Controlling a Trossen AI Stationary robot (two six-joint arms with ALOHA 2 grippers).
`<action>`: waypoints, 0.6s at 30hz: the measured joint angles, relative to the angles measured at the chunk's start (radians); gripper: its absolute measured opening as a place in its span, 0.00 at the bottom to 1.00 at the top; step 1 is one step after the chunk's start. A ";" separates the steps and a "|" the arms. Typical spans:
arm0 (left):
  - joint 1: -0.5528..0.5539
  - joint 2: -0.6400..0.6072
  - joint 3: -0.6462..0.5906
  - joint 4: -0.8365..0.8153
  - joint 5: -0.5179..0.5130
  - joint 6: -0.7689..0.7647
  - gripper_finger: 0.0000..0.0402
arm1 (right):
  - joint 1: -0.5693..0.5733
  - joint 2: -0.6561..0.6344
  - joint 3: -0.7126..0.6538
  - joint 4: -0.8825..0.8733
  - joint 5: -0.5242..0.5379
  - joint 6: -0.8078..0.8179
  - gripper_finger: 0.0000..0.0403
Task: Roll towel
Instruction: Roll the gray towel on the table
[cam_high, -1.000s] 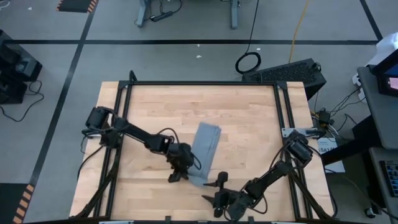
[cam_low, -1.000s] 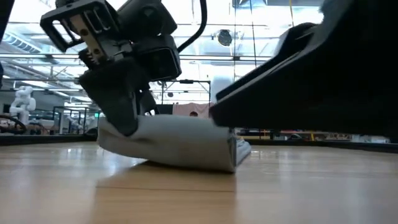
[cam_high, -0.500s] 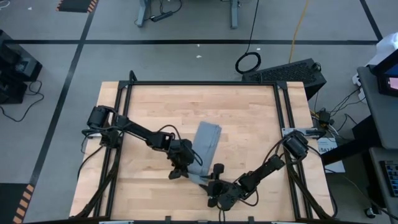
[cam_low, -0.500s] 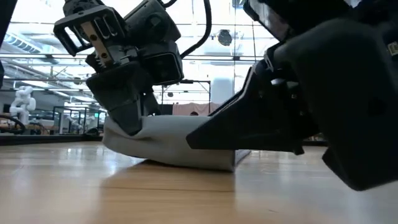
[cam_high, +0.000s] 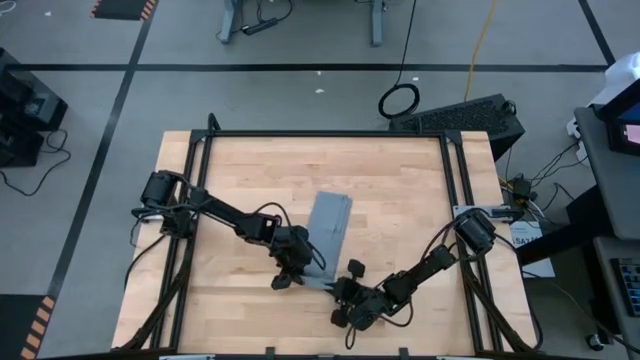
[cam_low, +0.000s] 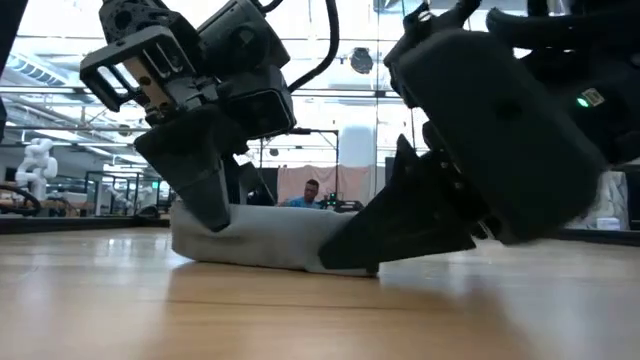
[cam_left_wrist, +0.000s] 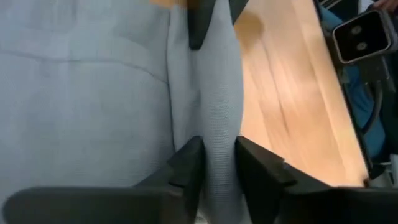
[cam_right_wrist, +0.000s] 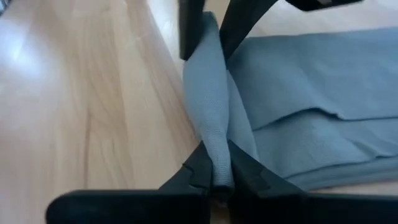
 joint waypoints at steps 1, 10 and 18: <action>-0.002 -0.001 0.000 -0.011 0.000 0.004 0.28 | -0.004 0.000 0.000 0.000 -0.011 0.022 0.04; -0.025 -0.148 0.000 -0.274 -0.055 0.062 0.49 | -0.061 -0.003 0.001 0.043 -0.219 0.132 0.01; -0.247 -0.231 0.001 -0.222 -0.494 0.196 0.50 | -0.072 -0.003 0.001 0.026 -0.235 0.224 0.02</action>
